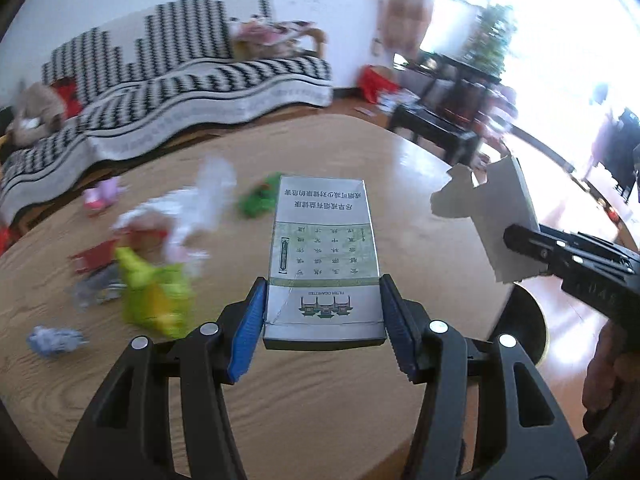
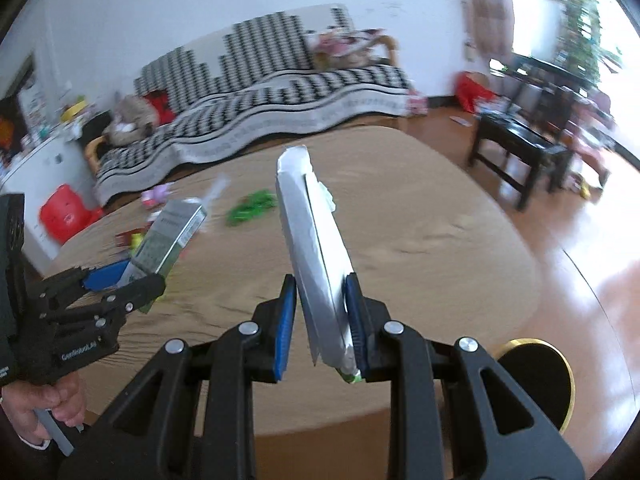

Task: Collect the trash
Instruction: 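Carry the card and white box to the bin and release both inside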

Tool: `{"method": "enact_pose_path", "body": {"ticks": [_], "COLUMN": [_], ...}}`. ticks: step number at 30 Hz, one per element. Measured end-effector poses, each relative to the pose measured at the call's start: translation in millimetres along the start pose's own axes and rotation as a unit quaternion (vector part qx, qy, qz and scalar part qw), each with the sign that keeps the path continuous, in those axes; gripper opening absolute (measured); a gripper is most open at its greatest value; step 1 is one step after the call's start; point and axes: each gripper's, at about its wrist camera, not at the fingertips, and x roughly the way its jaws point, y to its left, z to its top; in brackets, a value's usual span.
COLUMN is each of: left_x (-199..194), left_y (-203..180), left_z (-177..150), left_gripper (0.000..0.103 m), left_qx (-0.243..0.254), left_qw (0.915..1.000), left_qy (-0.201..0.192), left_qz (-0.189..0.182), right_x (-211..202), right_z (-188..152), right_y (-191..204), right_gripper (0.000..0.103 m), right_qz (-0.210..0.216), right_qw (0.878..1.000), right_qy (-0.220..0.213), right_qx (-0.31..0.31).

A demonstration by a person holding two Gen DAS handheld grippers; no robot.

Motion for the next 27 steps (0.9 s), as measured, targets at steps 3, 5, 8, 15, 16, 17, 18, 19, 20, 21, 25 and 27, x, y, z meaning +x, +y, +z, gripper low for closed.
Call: {"method": "enact_pose_path", "body": {"ticks": [3,5,8,15,16,17,18,19,20,21,25,27], "left_x": [14.1,23.5,37.2,74.3,77.4,83.8,88.3,92.7,98.8,104.4,127.2,137.9], "left_y": [-33.7,-60.6,-98.5,-192.3,-202.4,-216.7,-226.9,-236.2,-249.0,-260.3,-285.0,-288.9], "left_z": [1.9,2.4,1.3,-18.5,-22.4,-27.6,-31.3,-34.9,-40.6,-47.7,-65.7,-70.1], "left_gripper": [0.055,0.055,0.055,0.055,0.055,0.055,0.055,0.055,0.055,0.055,0.055,0.055], "left_qx": [0.021,0.036,0.051,0.094,0.099,0.108,0.114,0.121,0.132,0.143,0.16,0.162], "left_qw": [0.9995,0.9983,0.9958,0.985,0.9835,0.9807,0.9787,0.9766,0.9733,0.9698,0.9604,0.9585], "left_qy": [0.005,0.006,0.007,0.03,0.034,0.044,0.051,0.058,0.067,0.077,0.111,0.123], "left_qz": [-0.025,-0.046,-0.075,-0.142,-0.148,-0.157,-0.163,-0.168,-0.175,-0.181,-0.199,-0.2], "right_x": [-12.7,-21.8,-32.8,-53.7,-55.7,-56.5,-57.7,-58.4,-58.2,-56.6,-57.0,-57.7], "right_z": [-13.3,-23.5,-39.2,-93.0,-99.2,-104.7,-111.2,-116.7,-121.8,-123.6,-132.9,-133.7], "right_y": [-47.2,-80.2,-122.0,-217.7,-227.2,-235.1,-244.4,-252.5,-260.2,-261.7,-274.0,-276.0], "right_gripper": [0.026,0.026,0.026,0.026,0.026,0.026,0.026,0.026,0.026,0.026,0.026,0.026], "right_qz": [-0.032,-0.055,-0.084,-0.134,-0.139,-0.142,-0.143,-0.144,-0.142,-0.139,-0.134,-0.133], "right_qw": [0.999,0.997,0.992,0.974,0.971,0.969,0.967,0.964,0.962,0.959,0.954,0.954], "right_qy": [0.003,0.006,0.011,0.048,0.052,0.057,0.062,0.068,0.076,0.083,0.093,0.093], "right_qx": [0.032,0.057,0.091,0.176,0.185,0.193,0.203,0.212,0.223,0.231,0.251,0.251]}}
